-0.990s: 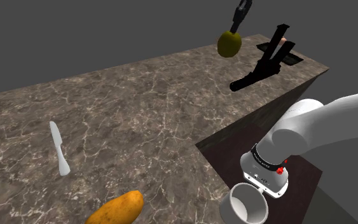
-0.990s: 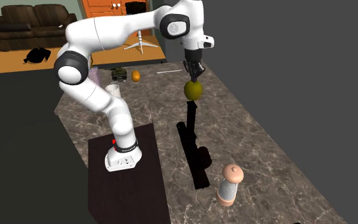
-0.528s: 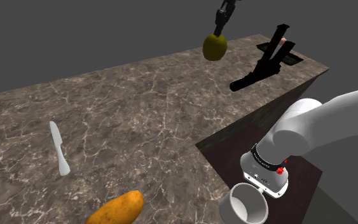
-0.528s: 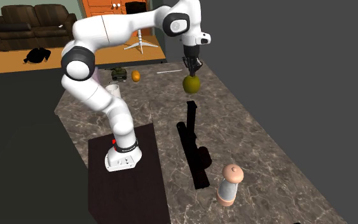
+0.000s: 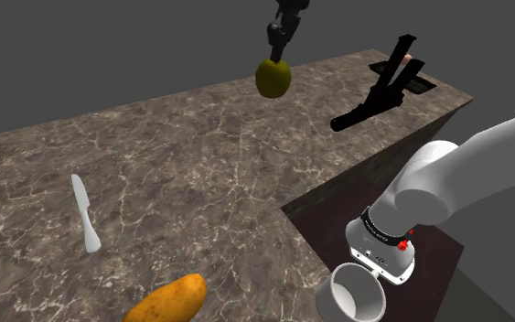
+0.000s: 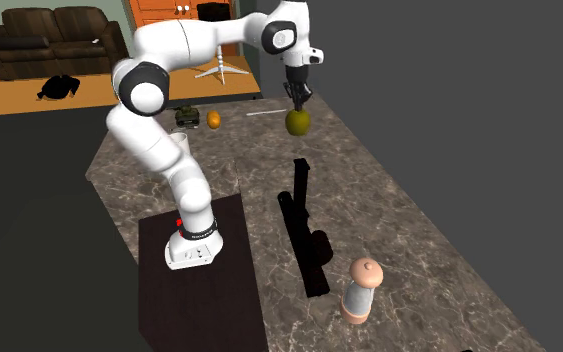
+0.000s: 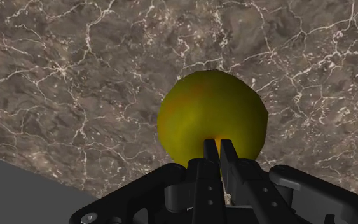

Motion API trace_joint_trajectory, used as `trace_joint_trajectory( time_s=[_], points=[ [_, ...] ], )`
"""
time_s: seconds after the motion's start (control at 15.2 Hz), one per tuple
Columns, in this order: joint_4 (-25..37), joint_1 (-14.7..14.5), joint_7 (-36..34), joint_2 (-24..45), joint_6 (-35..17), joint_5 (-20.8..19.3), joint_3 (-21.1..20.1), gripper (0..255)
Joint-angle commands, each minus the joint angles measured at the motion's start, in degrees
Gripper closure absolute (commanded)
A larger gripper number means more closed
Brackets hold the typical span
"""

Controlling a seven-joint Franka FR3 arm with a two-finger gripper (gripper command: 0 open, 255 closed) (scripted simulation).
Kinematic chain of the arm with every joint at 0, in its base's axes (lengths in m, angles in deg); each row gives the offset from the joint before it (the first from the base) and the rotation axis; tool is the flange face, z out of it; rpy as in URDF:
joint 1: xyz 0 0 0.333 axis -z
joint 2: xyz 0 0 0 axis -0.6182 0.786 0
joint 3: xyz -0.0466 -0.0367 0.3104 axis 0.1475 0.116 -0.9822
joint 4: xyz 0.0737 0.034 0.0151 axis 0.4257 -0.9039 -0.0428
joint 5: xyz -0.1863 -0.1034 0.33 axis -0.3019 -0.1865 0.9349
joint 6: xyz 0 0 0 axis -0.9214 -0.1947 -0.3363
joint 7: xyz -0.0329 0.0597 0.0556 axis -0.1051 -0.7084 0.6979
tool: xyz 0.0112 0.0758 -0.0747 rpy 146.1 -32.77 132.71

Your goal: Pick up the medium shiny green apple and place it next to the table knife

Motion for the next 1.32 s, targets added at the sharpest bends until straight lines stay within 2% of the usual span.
trace_joint_trajectory(
  time_s=[0.0, 0.59, 0.99, 1.25],
  points=[
    [0.9, -0.6, -2.4, 1.9, -1.2, 0.2, -1.7, 255],
    [10.3, -3.9, -13.8, 14.3, -4.4, -1.2, -9.7, 255],
    [20.2, -6.8, -21.8, 24.9, -4.8, -5.0, -14.0, 255],
    [28.9, -9.9, -26.8, 33.2, -3.6, -8.5, -16.1, 255]
  ],
)
